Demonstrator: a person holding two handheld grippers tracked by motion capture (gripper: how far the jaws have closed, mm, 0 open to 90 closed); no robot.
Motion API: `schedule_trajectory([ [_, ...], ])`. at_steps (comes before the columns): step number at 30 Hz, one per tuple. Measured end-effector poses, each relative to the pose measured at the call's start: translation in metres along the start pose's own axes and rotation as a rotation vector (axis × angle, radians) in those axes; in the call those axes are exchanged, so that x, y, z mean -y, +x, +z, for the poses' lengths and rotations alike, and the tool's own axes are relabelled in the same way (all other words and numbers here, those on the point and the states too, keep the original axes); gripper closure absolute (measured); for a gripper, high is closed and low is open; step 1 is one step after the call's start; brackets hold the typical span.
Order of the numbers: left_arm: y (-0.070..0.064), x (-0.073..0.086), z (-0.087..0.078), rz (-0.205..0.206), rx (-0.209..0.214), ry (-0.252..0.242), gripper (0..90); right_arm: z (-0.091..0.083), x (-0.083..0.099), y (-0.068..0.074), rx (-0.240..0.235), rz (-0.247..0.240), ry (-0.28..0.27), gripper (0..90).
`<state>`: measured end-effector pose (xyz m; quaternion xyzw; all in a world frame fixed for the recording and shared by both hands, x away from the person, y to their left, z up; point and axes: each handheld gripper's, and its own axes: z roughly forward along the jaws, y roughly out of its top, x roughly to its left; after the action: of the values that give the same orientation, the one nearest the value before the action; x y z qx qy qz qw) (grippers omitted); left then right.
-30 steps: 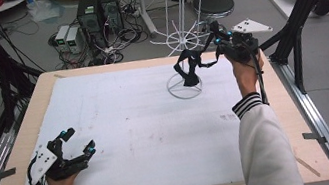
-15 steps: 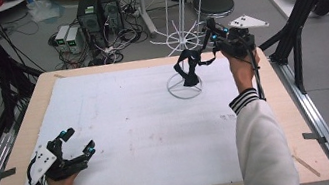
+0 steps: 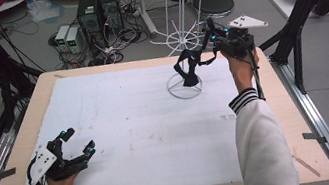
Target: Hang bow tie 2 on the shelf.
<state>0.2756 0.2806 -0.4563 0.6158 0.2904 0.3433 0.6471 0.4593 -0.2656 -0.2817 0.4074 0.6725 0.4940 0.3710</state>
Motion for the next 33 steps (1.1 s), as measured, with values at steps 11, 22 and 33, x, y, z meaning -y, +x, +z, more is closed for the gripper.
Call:
schedule_trajectory([
  [11,0.0,0.0,0.0,0.001,-0.001,0.001,16.3,-0.003,-0.002,-0.001,0.011,0.006,-0.003,61.3],
  [22,0.0,0.0,0.0,0.004,-0.001,0.007,16.3,-0.011,-0.007,0.007,0.011,0.022,0.008,16.1],
  [33,0.0,0.0,0.001,-0.002,-0.005,0.009,16.3,-0.028,-0.013,0.016,-0.041,0.023,0.038,10.4],
])
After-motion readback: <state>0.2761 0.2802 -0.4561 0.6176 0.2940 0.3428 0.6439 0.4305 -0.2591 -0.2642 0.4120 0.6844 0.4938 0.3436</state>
